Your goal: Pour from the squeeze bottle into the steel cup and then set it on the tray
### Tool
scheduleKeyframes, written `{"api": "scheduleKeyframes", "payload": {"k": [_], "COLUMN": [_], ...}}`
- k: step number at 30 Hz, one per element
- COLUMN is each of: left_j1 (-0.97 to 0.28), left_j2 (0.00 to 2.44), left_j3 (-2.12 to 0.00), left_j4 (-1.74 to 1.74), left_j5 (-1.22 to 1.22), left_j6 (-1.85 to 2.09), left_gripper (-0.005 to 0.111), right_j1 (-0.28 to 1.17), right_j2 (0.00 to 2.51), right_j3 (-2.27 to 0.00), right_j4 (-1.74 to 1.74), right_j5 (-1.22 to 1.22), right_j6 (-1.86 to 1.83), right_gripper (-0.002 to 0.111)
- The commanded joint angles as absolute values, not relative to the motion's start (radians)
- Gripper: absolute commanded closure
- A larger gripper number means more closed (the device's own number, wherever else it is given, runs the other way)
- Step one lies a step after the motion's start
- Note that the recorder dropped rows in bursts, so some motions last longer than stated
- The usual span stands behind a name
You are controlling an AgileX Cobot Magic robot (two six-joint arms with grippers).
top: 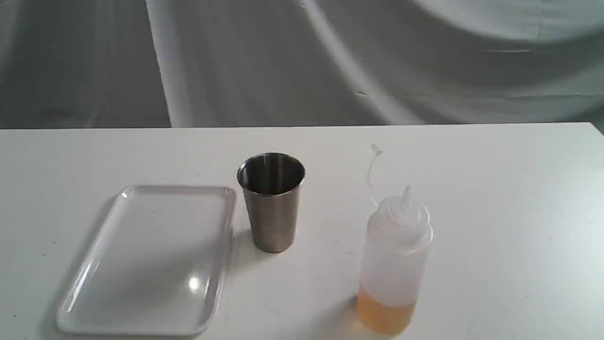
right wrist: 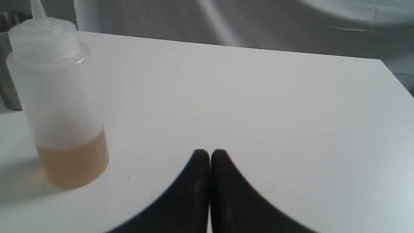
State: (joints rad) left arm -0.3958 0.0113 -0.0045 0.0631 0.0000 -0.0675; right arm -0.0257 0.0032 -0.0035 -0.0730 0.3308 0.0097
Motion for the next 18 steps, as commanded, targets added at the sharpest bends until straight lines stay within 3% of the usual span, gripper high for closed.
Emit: {"api": "scheduleKeyframes", "payload": {"k": [1,9,18], "left_j1": [-0.394,-0.394,-0.394], "left_j2": [0.014,0.014,0.014], "left_j3": [0.0,0.0,0.0], "left_j4": [0.067,0.067,0.067], "left_j5": [0.0,0.0,0.0], "left_j6": [-0.07,-0.07,-0.07], "left_gripper": [0.098,0.098,0.098], "right_j1": [-0.033,-0.033,-0.033], "right_j2": [0.0,0.0,0.0], "right_j3": [0.0,0.0,0.0], "right_j4": [-0.066,-0.066,0.028], "right_j5": [0.331,0.318,0.088], "right_j6": [0.009,0.007,0.007], "right_gripper": [0.108,0.108,0.108]}}
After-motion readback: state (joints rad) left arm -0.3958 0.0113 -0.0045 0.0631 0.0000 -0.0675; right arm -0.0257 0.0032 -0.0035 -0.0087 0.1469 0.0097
